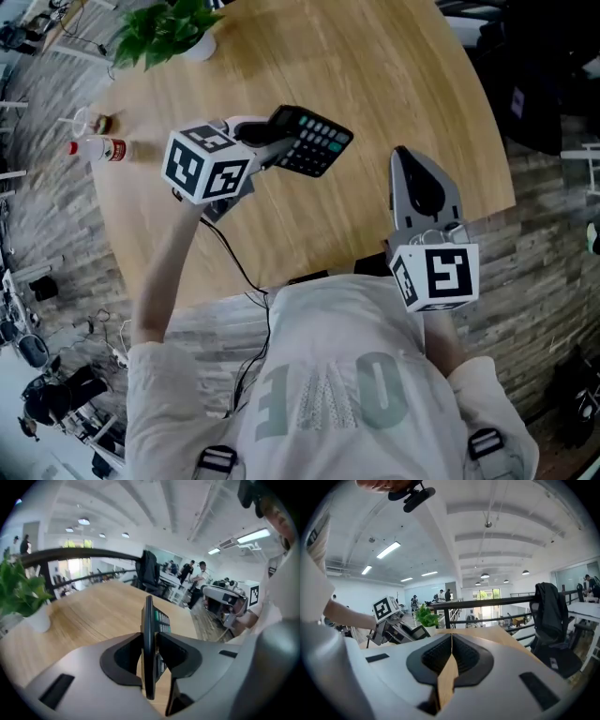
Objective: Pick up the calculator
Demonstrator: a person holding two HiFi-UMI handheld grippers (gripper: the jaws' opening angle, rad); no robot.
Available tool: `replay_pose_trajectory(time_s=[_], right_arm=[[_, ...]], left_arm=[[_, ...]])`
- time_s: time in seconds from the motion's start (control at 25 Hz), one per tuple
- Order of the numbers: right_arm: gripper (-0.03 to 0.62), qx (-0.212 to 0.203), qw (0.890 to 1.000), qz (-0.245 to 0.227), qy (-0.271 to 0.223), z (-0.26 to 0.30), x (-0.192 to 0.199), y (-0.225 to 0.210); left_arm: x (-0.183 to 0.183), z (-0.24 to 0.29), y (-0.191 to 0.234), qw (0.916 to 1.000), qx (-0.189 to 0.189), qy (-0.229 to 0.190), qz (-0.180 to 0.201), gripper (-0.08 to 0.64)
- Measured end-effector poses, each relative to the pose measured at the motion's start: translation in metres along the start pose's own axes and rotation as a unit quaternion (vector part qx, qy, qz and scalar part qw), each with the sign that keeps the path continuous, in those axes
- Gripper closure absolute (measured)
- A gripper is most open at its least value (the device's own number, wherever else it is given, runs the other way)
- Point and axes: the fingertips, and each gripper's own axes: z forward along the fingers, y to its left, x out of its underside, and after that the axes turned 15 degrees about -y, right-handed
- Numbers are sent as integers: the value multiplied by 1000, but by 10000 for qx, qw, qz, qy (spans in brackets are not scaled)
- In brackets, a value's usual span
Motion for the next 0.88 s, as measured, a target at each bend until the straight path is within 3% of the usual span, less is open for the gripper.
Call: replay_pose_trajectory(time_s=[0.12,0.2,0.28,0.36,0.44,0.64,0.72,0.88], right_arm=[[572,-288,9982,-338,-401,21,-32,10],[572,-483,9954,-571,-599,32,-48,19],[572,-632,9925,-756,-720,37,-59,31],[572,-778,9895,-871,-850,42,-67,43],[572,-927,9871,-878,-964,47,-73,53],[572,-1224,9824,-963,-1036,44,-79,73],[572,-1320,9817,-913,-1028,44,-79,78],[572,-1414,9828,-747,-924,49,-74,86]], left_arm=[[-45,-33,15,9886,-1109,-974,287,437],[-67,-56,18,9722,-1769,-1479,397,437],[-86,-79,15,9506,-2383,-1868,677,437],[-104,-104,7,9209,-3009,-2253,1029,437],[-120,-127,-3,8844,-3609,-2655,1303,437],[-135,-183,-41,7693,-4981,-3484,1967,437],[-132,-197,-52,7419,-5239,-3716,1925,437],[-124,-214,-68,7100,-5482,-3980,1921,437]])
